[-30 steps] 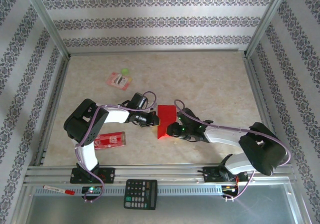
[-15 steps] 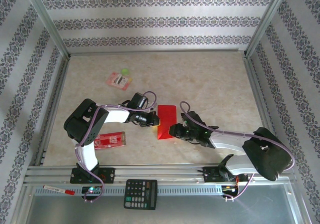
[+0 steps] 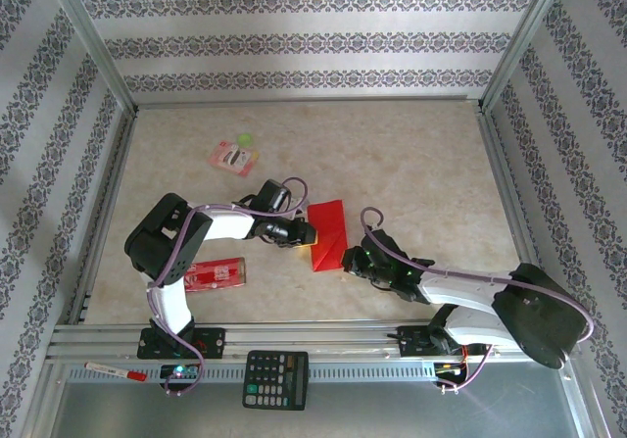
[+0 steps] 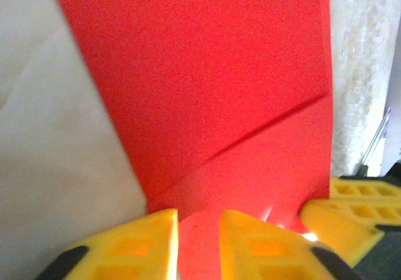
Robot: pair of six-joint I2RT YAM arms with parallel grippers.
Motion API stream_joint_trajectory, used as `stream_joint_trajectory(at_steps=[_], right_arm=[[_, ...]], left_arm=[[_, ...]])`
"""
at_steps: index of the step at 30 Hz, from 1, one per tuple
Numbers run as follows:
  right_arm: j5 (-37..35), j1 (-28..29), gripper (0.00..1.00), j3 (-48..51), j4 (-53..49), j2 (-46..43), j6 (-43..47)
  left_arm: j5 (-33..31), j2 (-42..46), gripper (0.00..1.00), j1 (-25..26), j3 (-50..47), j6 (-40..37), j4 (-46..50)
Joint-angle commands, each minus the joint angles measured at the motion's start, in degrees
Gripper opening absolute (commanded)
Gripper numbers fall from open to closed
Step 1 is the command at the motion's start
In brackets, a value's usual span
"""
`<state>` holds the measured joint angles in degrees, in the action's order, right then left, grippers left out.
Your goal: Fold a paper plane with a square sheet of paper (pick it up from the middle)
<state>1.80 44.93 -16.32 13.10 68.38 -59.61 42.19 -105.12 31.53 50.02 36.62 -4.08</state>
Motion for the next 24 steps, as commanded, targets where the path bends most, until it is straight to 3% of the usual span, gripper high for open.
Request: stream_joint_trajectory(at_steps=[1,3,7,12,16,24], right_arm=[[-2.2,-2.5,0.00,-4.1,-9.6,-3.3,8.2],[-2.2,-4.5,0.00,-8.8,-19.2,-5.3,15.2],[-9.6,-5.7,0.00,-22.7,-42.2,-5.6,31.6],[-20.4,0.0,0.00,-35.1,-57.1,3.0,41.2],[-20.3,4.8,0.00,-39.0,-58.8,10.9,39.9],[-8.2,13.5,0.02,-37.2,-43.6,19.3,32.5]], left_arm=[[0.3,3.2,0.36,-0.5,0.8,3.2,0.5],[1.1,6.4,0.43,-1.3,1.1,5.2,-0.8],[1.5,13.4,0.47,-6.1,-0.7,8.7,-2.1],[0.5,19.2,0.47,-13.0,-3.1,7.4,2.8],[-0.5,21.2,0.47,-16.7,-4.9,6.5,4.8],[-0.4,21.3,0.45,-17.3,-5.6,8.5,4.7]])
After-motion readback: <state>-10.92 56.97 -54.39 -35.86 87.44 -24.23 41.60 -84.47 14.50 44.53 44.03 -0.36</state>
